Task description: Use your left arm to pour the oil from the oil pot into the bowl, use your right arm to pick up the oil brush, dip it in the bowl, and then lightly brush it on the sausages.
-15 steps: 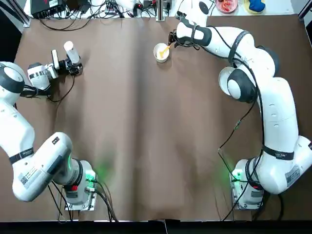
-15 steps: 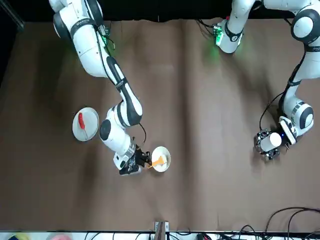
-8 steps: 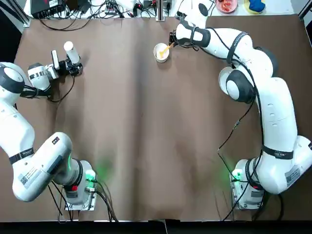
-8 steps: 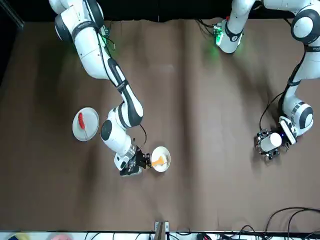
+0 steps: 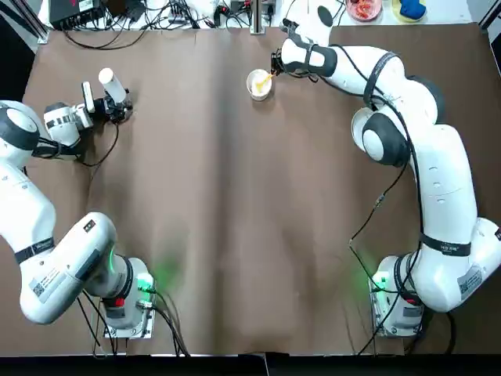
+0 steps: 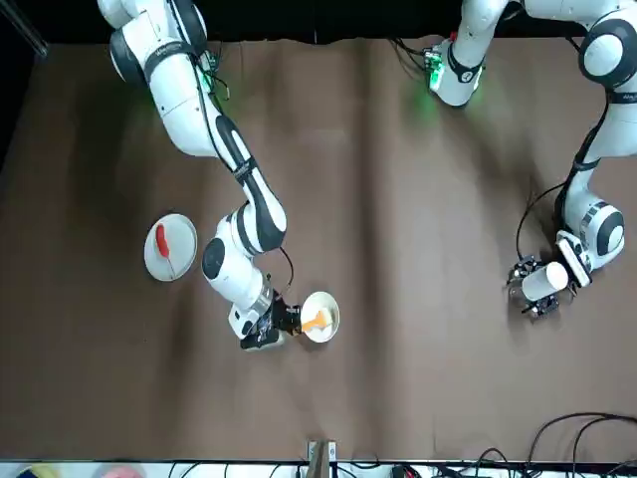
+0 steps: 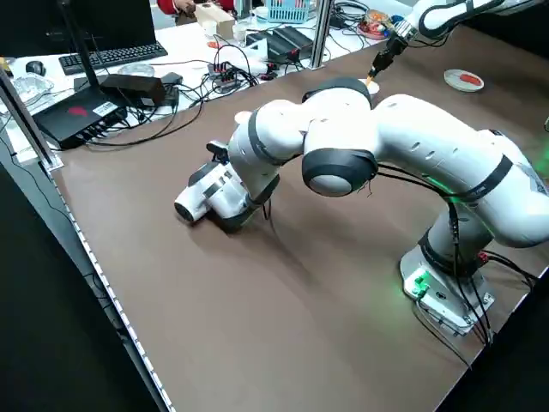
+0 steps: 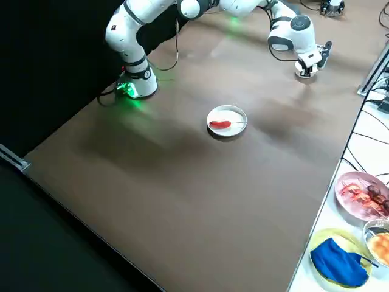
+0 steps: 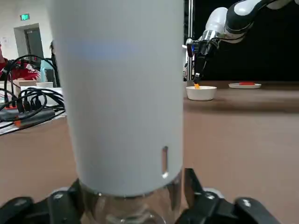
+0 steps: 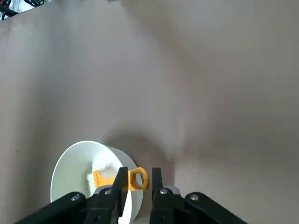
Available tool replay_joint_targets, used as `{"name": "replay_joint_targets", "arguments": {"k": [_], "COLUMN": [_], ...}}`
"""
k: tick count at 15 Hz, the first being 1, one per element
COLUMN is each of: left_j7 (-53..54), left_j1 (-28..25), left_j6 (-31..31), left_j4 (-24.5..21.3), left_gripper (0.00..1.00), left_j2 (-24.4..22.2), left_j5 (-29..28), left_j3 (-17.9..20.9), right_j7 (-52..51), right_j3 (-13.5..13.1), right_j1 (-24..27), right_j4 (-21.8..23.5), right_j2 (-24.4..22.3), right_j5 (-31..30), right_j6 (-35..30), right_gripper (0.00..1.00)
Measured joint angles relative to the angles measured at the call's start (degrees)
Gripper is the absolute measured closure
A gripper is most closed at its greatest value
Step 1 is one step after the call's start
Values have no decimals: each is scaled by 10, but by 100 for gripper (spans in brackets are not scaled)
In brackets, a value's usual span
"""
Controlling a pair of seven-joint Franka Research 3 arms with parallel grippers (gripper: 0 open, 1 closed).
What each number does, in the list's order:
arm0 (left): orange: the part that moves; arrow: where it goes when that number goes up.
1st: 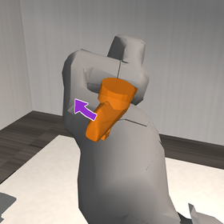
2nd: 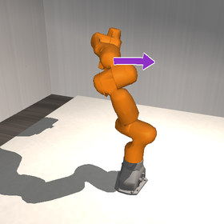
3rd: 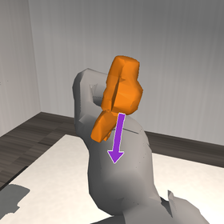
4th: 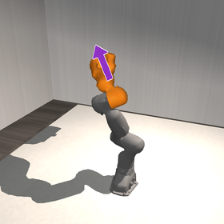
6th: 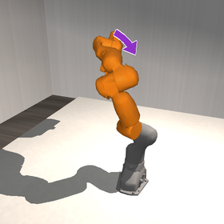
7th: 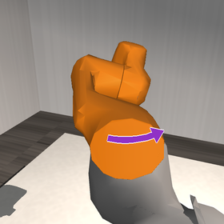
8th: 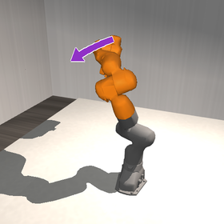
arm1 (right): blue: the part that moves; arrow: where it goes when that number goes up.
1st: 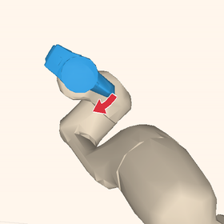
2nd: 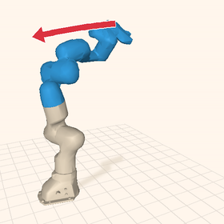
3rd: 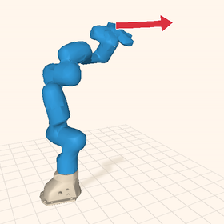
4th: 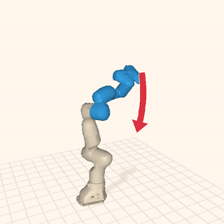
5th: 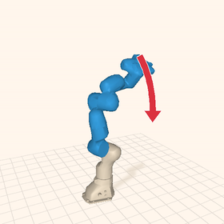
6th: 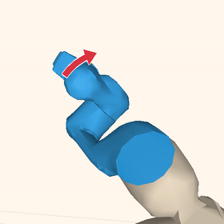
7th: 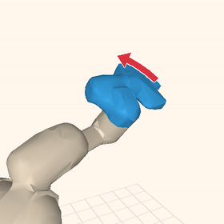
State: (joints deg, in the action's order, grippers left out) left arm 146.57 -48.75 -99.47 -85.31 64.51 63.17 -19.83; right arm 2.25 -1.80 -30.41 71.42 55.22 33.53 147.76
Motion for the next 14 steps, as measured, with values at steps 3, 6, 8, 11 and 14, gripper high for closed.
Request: {"name": "replay_joint_targets", "arguments": {"k": [3,6,8,11,14], "left_j7": [0,0,0,-19,-73], "left_j1": [-1,-2,-8,-33,-47], "left_j6": [0,0,0,1,1], "left_j4": [2,9,14,17,23], "left_gripper": [0,0,0,0,0], "left_j2": [0,-5,-17,-55,-117], "left_j5": [0,-5,-32,-89,-169], "left_j3": [3,20,25,26,26], "right_j7": [0,0,0,0,0], "right_j3": [0,0,0,0,1], "right_j1": [0,0,0,0,0], "right_j4": [0,0,0,0,-1], "right_j2": [0,0,0,0,0], "right_j5": [0,0,0,0,0], "right_j6": [0,0,0,0,-1], "right_gripper": [76,79,79,83,85]}}
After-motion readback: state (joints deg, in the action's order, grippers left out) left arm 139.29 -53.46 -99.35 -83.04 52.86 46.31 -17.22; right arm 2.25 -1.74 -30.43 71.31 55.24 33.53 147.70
